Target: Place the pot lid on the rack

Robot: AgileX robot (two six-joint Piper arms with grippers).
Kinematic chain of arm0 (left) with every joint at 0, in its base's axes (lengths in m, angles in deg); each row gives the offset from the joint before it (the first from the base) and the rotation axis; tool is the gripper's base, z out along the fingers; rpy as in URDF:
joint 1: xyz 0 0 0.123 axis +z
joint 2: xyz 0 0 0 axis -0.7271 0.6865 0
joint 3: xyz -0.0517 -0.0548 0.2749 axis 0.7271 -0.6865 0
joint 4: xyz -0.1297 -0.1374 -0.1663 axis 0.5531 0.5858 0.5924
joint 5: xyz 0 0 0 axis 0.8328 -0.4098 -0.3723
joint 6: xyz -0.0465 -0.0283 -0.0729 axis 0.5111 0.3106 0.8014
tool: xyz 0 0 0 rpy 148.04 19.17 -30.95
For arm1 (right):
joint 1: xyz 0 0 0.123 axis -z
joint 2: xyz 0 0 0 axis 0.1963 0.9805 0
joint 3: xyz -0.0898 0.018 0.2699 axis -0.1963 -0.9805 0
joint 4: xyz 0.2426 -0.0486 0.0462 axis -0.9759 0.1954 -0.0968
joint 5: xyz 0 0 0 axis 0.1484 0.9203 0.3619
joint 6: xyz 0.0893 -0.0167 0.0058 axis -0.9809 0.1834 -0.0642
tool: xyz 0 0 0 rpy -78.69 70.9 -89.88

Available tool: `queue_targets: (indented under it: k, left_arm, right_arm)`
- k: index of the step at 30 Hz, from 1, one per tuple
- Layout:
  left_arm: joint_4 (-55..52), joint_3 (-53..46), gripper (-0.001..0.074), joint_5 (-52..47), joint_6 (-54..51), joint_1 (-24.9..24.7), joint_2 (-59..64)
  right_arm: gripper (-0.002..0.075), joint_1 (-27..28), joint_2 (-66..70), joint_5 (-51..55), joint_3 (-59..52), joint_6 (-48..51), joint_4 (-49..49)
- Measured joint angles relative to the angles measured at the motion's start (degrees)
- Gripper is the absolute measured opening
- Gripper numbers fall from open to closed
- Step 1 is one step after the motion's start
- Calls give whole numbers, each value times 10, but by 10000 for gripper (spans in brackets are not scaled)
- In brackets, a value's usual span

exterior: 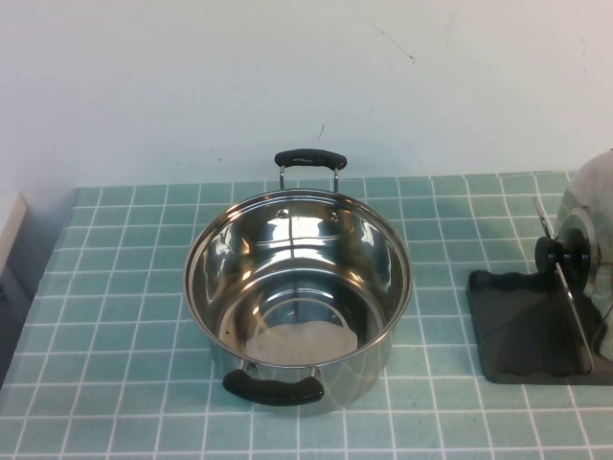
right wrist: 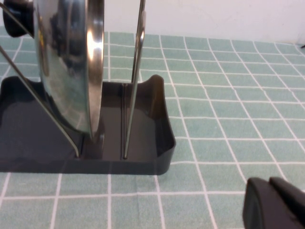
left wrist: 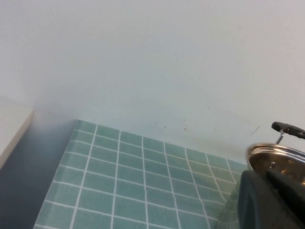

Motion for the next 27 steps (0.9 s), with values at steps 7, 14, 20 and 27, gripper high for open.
queue_targets:
  k: [7, 14, 20, 27]
  left_arm:
    - [302, 0, -2, -15, -314, 0, 0]
    - [857, 0, -2, -61, -960, 0, 0]
    - [959, -1, -2, -73, -1123, 1, 0]
    - [968, -11, -2, -46, -1119, 73, -44]
  right_arm:
    - [-1, 0, 0, 0, 0, 0, 0]
    - [-1, 0, 0, 0, 0, -1, 0]
    - [-1, 0, 0, 0, 0, -1, 0]
    - [-1, 0, 0, 0, 0, -1, 0]
